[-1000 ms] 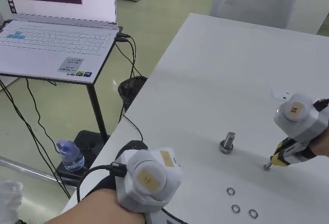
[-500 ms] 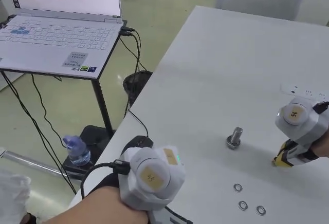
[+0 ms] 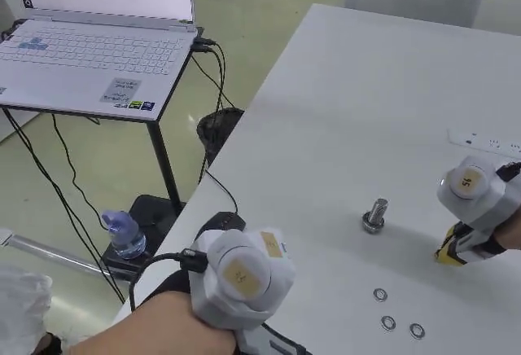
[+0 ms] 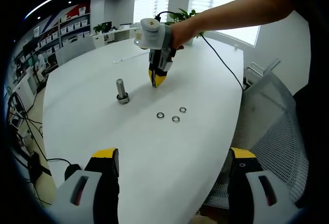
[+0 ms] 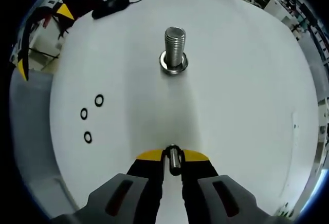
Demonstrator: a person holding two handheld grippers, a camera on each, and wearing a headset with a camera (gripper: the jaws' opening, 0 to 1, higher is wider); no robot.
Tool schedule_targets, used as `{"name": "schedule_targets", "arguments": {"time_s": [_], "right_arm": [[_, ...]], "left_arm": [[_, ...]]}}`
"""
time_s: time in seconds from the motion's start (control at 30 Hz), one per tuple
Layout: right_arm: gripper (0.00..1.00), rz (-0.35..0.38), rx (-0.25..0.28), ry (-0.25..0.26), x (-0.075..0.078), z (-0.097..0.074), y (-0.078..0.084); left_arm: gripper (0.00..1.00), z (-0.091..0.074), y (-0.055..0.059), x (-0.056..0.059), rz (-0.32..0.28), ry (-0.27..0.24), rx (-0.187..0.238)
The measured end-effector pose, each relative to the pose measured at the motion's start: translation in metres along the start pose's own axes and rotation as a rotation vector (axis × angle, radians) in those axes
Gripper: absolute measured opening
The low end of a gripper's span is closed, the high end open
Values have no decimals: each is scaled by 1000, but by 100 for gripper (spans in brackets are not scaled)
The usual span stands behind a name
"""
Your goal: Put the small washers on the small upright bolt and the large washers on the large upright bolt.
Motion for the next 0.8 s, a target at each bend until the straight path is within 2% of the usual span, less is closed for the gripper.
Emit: {"name": "schedule_targets", "arguments": {"time_s": [0.53, 0.8], "right_arm": [[14, 4, 0, -2, 0, -1, 0], [23, 10, 12, 5, 3, -5, -1]], "left_arm": [[87, -3, -1, 1, -2, -6, 3], [86, -4, -1, 2, -3, -8, 4]]}}
Point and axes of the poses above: the centre of the closed fingertips' face, and the gripper's own axes: z roughly forward along the fingers, x roughly to its right, y roughly out of its underside, the point moved 3 cm from there along -z, roughly backward along the fingers, and after that the axes turned 5 degrees about -z, right-handed, at the moved point
